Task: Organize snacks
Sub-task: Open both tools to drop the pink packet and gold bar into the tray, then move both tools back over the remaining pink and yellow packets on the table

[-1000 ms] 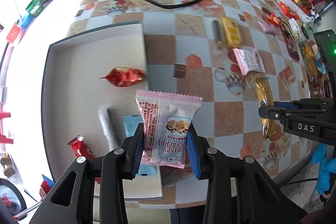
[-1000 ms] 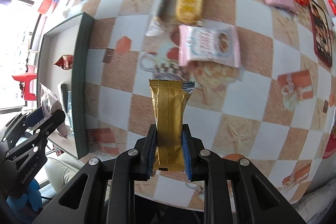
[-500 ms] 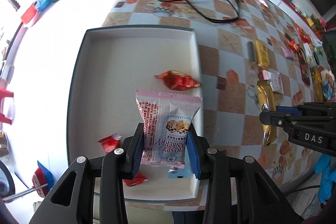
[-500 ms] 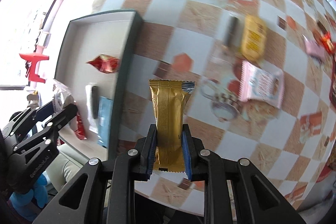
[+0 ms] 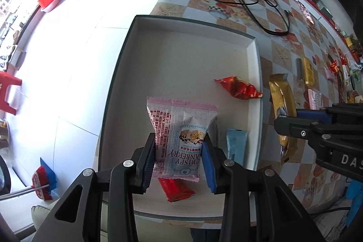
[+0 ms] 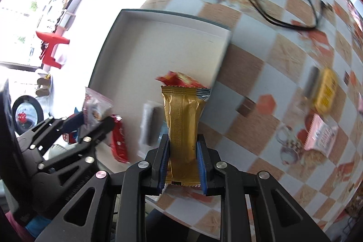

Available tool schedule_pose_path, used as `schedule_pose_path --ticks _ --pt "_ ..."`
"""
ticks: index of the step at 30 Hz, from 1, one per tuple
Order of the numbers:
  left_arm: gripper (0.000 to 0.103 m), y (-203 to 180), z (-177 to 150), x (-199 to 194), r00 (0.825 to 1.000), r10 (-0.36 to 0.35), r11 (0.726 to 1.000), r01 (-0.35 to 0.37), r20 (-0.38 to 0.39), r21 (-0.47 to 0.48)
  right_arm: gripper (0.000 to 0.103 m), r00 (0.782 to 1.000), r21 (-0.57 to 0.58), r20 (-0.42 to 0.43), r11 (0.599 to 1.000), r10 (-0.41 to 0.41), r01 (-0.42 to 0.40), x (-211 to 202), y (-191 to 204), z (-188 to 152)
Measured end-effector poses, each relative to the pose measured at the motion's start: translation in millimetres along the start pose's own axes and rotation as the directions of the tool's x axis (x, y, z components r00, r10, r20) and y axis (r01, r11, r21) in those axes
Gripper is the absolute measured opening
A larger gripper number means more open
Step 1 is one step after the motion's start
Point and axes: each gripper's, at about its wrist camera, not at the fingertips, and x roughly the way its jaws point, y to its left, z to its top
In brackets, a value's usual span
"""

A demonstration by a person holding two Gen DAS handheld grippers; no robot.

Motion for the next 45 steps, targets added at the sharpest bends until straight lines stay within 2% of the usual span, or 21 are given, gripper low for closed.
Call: schedule_pose_path --ticks 9,19,21,22,23,25,28,29,31,32,34,35,41,45 --pt "0.041 12 -14 12 0.999 0.017 0.999 -0.018 -0.038 -0.037 0.024 1.000 -0.058 -0.005 0.998 0.021 -0.022 14 32 20" --pt "0.042 16 -19 18 0.998 0.030 0.998 -0.033 -0.062 -0.057 0.024 0.999 -0.049 -0.033 0.998 0.024 -0.025 27 37 29" --pt "0.046 15 -20 19 0.997 0.043 0.998 -0.046 -0.063 -0.053 0.024 0.999 -0.048 -0.040 0.999 0.019 -0.021 29 36 28" --pt "0.053 15 -20 19 0.997 0.041 0.998 -0.045 -0.065 -0.050 0.024 0.999 -0.045 -0.046 0.999 0.018 -0.020 31 36 28" --pt "0.068 14 -21 19 0.997 0.039 0.998 -0.042 -0.067 -0.046 0.024 0.998 -0.042 -0.054 0.999 0.020 -0.022 33 35 27" --pt "0.082 12 -24 18 0.997 0.045 0.998 -0.048 -0.061 -0.041 0.024 0.998 -0.036 -0.064 0.999 0.022 -0.024 35 36 27" --pt "0.082 7 -26 17 0.997 0.050 0.998 -0.051 -0.065 -0.020 0.026 0.998 -0.017 -0.063 1.000 0.024 -0.025 34 31 26" --pt "0.082 6 -27 18 0.996 0.055 0.998 -0.056 -0.073 -0.016 0.032 0.998 -0.006 -0.062 1.000 0.026 -0.026 33 28 25" --pt "0.082 4 -28 19 0.995 0.063 0.998 -0.064 -0.079 -0.009 0.080 0.998 0.012 -0.052 1.000 0.026 -0.025 31 23 24" --pt "0.082 4 -28 18 0.996 0.055 0.998 -0.056 -0.076 -0.016 0.088 0.999 0.021 -0.043 1.000 0.017 -0.016 29 20 23" --pt "0.082 4 -28 18 0.995 0.058 0.998 -0.059 -0.079 -0.017 0.092 0.999 0.045 -0.039 0.999 0.015 -0.014 27 11 21" --pt "0.082 2 -28 18 0.995 0.063 0.998 -0.064 -0.077 -0.008 0.103 0.999 0.061 -0.041 0.998 0.004 -0.001 27 6 20" --pt "0.082 -12 -25 15 0.996 0.063 0.998 -0.062 -0.063 0.016 0.103 0.996 0.135 -0.038 0.988 -0.077 0.081 22 -34 11" --pt "0.082 -28 -21 14 0.997 0.055 0.998 -0.053 -0.056 0.044 0.103 0.993 0.220 -0.062 0.969 -0.099 0.110 23 -68 -2"
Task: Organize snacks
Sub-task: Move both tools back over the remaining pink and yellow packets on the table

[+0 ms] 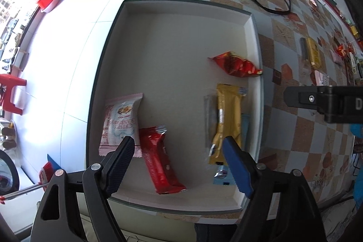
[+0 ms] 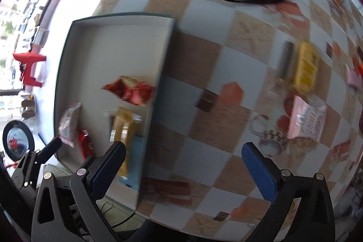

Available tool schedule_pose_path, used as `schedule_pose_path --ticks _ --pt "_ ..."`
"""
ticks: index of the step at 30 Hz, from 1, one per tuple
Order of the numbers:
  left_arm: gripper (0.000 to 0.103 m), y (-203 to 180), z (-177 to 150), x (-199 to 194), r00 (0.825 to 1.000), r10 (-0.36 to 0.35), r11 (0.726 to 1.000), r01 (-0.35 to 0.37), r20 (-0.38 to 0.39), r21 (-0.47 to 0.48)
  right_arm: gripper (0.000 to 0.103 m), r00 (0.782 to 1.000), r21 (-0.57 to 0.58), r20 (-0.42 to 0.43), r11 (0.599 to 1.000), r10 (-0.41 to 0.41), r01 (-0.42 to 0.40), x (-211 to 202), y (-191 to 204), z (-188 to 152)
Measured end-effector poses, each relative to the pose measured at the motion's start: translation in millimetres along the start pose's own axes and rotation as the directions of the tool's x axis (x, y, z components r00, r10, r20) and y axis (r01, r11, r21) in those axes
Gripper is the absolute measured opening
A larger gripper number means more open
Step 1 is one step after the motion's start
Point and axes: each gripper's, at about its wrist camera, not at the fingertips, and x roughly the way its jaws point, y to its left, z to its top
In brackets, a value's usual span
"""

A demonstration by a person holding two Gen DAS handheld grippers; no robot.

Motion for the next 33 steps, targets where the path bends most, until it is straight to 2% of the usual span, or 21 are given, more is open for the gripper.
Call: schedule_pose_path --ticks 3,12,19,25,33 --pt "0.082 -14 0 -2 1.000 -0.004 1.000 0.004 0.001 0.025 0.103 1.000 0.069 -0.015 0.998 -0.014 0.015 4 -30 -6" --pt "0.082 -54 18 -6 1.000 -0.013 0.994 0.013 -0.004 0.105 0.103 0.999 0.182 -0.037 0.983 -0.031 0.037 13 -91 -23" --pt "0.082 -79 16 -12 1.000 -0.013 0.988 0.014 -0.006 0.154 0.103 0.998 0.305 -0.030 0.951 -0.049 0.056 15 -144 -31" --pt "0.082 -97 14 -14 1.000 -0.014 0.983 0.016 -0.013 0.180 0.103 0.997 0.393 -0.023 0.916 -0.076 0.078 16 -183 -28" --pt "0.082 -116 14 -15 1.000 -0.004 0.978 0.009 -0.025 0.210 0.103 0.995 0.403 -0.004 0.910 -0.105 0.097 19 -224 -1"
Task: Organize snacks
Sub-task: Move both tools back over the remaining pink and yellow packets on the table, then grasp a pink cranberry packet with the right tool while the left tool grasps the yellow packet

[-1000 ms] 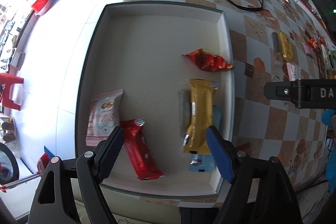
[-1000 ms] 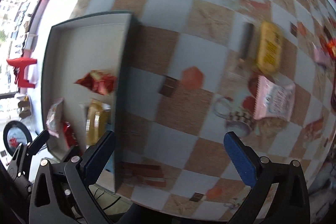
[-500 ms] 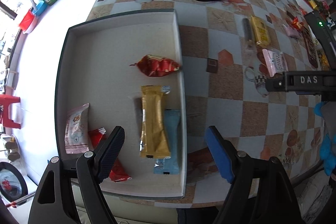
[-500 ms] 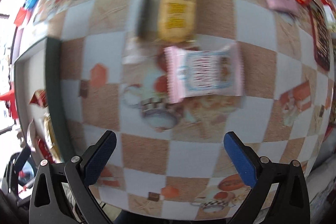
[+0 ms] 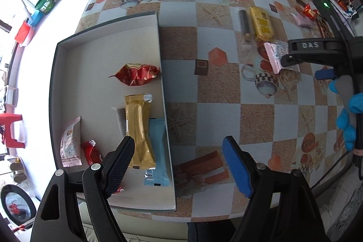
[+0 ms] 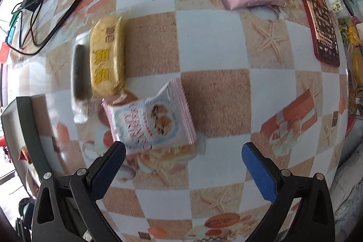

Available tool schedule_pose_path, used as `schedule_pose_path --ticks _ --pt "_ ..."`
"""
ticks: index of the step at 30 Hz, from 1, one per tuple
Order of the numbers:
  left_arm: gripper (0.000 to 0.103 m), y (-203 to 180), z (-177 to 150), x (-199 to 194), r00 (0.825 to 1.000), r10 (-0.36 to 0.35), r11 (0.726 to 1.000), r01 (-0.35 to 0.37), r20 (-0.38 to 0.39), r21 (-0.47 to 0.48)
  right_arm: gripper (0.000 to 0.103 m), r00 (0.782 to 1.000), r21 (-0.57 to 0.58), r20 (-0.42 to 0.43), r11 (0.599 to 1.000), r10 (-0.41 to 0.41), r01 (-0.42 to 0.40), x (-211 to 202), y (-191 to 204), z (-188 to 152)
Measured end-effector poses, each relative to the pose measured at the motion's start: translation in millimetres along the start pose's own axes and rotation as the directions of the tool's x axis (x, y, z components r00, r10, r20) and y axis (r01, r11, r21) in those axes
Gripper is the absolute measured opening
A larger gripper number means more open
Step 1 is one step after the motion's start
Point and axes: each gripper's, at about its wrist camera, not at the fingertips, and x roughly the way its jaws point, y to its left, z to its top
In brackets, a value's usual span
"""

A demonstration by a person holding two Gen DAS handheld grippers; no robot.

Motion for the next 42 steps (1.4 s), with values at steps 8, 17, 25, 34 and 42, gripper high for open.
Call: schedule_pose_path --ticks 8,17,25,34,42 --pt "0.082 -12 7 0 1.000 0.009 1.000 -0.009 -0.008 0.024 0.103 1.000 -0.071 0.011 0.997 0.010 -0.010 13 -5 9" --pt "0.082 -35 19 1 1.000 0.003 0.998 -0.003 -0.005 0.062 0.103 1.000 -0.005 -0.010 1.000 0.017 -0.017 18 -64 -9" --pt "0.082 -43 23 3 1.000 0.005 0.997 -0.005 -0.011 0.072 0.103 0.987 0.028 0.037 0.988 0.154 -0.155 -2 -69 11" --pt "0.082 -32 19 -2 1.000 0.020 0.999 -0.020 -0.016 0.037 0.103 0.985 0.059 0.000 0.983 0.173 -0.173 14 -28 36" --pt "0.082 -29 20 -1 0.999 0.021 0.999 -0.020 -0.025 0.027 0.059 0.994 -0.002 0.043 0.995 0.100 -0.100 6 -7 43"
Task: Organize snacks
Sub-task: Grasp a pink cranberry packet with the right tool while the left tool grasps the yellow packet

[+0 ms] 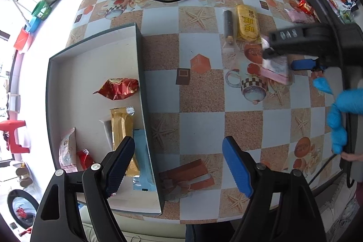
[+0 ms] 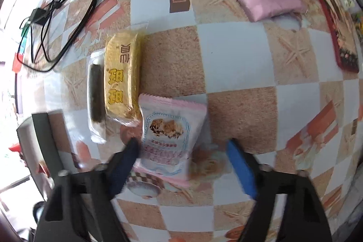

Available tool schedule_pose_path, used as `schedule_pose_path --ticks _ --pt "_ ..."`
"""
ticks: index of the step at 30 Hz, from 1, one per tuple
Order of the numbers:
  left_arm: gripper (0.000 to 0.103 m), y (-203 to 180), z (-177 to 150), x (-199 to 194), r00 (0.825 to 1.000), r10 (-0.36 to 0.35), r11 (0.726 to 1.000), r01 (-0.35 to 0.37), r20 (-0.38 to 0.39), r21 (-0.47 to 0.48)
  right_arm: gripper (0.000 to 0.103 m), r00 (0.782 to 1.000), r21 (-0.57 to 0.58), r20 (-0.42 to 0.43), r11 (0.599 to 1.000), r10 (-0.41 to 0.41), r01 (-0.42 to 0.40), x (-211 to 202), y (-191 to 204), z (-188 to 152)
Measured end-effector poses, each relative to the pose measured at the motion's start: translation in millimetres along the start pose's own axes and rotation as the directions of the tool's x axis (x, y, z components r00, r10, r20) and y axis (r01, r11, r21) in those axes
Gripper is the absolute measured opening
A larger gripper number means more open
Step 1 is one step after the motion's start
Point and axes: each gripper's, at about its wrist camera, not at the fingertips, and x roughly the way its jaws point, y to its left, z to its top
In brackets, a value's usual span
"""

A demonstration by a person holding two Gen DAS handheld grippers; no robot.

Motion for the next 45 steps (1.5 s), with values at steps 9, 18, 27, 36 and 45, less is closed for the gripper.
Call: schedule_pose_path --ticks 9,18,27,36,45 --pt "0.082 -37 31 14 1.000 -0.014 0.997 0.015 -0.018 0.076 0.045 1.000 0.018 -0.026 1.000 -0.012 0.013 0 -77 -51" --pt "0.082 -85 84 26 0.999 -0.054 0.989 0.054 -0.006 0.134 0.099 0.997 0.123 -0.073 0.992 -0.005 0.014 10 -166 -112" --pt "0.082 -121 143 57 0.998 -0.058 0.988 0.060 -0.021 0.142 0.102 0.997 0.105 -0.067 0.994 -0.031 0.038 17 -187 -146" --pt "0.083 -144 170 78 1.000 -0.017 0.988 0.020 -0.025 0.150 0.103 0.993 0.054 -0.066 0.993 -0.101 0.105 26 -165 -160" --pt "0.053 -150 168 77 0.998 -0.068 0.989 0.067 0.001 0.133 0.103 0.992 0.048 -0.072 0.993 -0.103 0.107 29 -161 -156"
